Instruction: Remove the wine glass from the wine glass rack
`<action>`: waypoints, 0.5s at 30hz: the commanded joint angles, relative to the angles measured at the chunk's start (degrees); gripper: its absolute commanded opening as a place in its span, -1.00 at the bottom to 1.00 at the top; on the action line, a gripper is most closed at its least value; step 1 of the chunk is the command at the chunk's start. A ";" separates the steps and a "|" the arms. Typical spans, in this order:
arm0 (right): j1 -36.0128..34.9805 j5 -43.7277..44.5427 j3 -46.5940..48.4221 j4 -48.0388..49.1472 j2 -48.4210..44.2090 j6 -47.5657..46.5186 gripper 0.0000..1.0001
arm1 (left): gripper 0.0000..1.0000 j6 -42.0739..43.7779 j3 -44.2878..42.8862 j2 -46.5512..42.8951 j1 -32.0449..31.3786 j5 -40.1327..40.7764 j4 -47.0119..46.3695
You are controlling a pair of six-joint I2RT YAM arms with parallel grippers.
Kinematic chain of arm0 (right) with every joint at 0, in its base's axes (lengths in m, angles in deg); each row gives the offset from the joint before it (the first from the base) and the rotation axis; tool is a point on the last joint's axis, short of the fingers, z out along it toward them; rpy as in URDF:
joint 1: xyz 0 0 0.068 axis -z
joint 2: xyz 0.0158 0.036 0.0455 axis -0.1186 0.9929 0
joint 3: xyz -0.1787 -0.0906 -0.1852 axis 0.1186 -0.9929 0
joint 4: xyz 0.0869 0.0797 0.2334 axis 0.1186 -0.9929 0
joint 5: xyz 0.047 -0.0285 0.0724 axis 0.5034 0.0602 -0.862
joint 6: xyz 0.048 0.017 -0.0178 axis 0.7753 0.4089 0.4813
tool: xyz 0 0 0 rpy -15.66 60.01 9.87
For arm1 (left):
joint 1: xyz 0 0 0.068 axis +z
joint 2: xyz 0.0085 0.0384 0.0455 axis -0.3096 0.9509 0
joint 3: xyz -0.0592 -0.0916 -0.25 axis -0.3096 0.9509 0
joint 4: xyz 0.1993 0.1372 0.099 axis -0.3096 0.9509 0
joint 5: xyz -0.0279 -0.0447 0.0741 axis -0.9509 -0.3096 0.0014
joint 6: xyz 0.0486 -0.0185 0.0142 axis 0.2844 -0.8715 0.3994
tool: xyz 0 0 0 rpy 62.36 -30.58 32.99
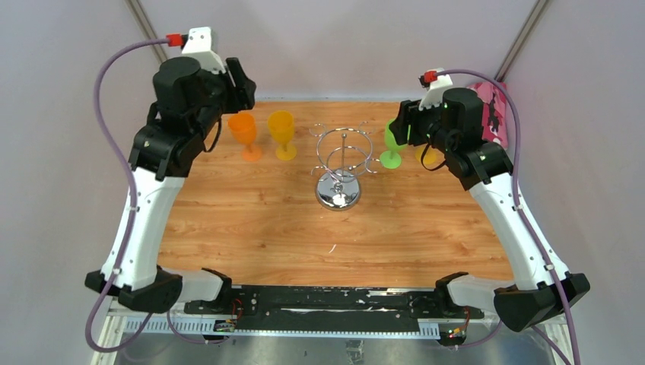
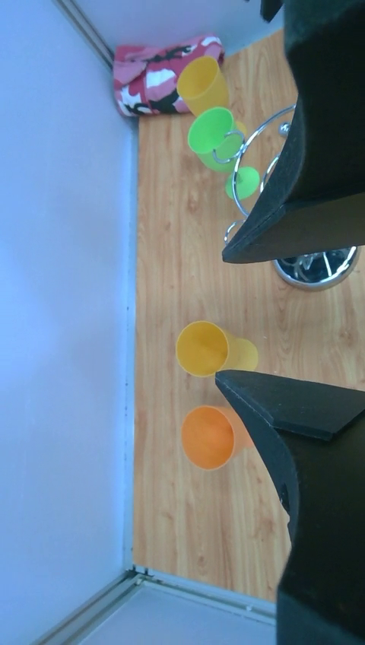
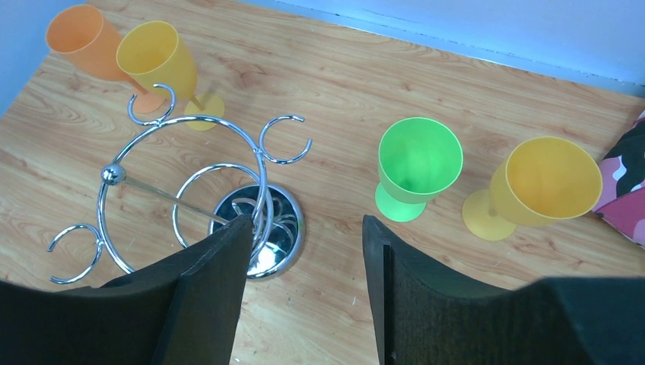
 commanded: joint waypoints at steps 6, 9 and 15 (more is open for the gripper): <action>-0.80 2.49 -0.68 1.10 -1.48 -0.73 0.25 | 0.22 -0.29 8.22 -10.71 -0.37 -1.19 -5.26; -0.80 3.49 -1.01 1.09 -2.00 -0.73 0.27 | 0.24 -0.92 11.90 -14.51 -0.37 -2.21 -6.58; -0.80 7.17 -3.36 1.51 -3.34 0.31 0.33 | 0.26 -1.58 19.40 -21.61 -0.37 -3.51 -7.17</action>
